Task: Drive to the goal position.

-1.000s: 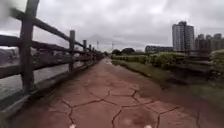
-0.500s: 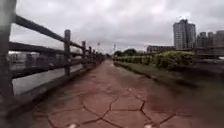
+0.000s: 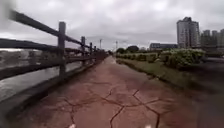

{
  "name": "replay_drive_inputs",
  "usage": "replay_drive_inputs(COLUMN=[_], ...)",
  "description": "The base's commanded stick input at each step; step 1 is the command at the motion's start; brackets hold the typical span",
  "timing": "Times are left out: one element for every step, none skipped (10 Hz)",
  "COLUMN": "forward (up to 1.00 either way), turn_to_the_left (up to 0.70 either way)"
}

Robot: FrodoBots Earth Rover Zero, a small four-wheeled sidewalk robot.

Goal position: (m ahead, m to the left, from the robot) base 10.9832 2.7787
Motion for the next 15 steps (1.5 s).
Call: replay_drive_inputs(forward=[0.85,0.85,0.85,0.85,0.85,0.85,0.85,0.85,0.85,0.85,0.85,0.85,0.85,0.85,0.85], turn_to_the_left=[0.01,0.01,0.01,0.01,0.01,0.01,0.01,0.01,0.01,0.01,0.01,0.01,0.01,0.01,0.01])
